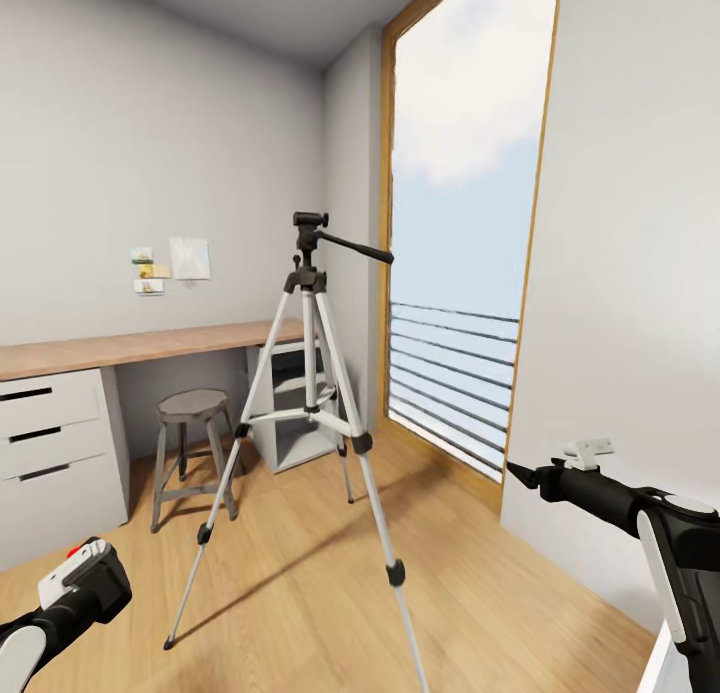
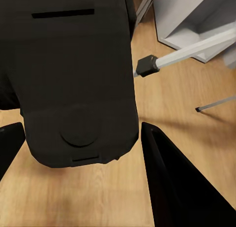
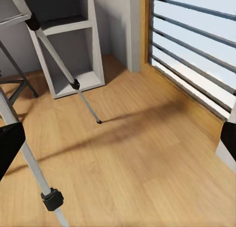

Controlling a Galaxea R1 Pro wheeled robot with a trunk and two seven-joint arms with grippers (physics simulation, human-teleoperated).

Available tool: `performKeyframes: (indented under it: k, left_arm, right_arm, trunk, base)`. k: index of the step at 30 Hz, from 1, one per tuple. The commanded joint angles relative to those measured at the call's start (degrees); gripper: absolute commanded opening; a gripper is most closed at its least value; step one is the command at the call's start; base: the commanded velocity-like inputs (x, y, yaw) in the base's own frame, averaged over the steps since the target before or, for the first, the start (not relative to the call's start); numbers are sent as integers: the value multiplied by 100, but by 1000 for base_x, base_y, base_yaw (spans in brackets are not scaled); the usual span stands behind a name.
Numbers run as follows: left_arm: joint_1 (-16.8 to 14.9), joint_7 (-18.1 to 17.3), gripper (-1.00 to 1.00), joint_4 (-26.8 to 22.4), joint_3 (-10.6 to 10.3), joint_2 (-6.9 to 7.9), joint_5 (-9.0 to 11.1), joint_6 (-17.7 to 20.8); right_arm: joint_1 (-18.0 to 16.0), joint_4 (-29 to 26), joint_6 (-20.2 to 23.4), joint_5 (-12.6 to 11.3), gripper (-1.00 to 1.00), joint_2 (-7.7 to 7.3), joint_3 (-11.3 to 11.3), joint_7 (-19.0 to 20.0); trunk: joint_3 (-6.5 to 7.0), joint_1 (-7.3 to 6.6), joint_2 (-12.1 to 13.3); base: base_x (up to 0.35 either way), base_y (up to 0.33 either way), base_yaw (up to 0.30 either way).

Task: Attach the digital camera to the camera tripod in the bedroom.

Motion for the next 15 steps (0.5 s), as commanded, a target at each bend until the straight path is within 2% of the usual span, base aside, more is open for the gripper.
performKeyframes:
  k: [1,15]
  left_arm:
    - [-4,50,-100,-9,1,1,40,23]
    - [-4,51,-100,-9,1,1,39,20]
  right_arm:
    - [-5,-5,25,34,100,0,-7,43]
    - [-5,-5,25,34,100,0,-7,43]
  trunk:
    - [2,-24,38]
    - [131,-331,599]
  base:
    - [0,0,0]
    - [0,0,0]
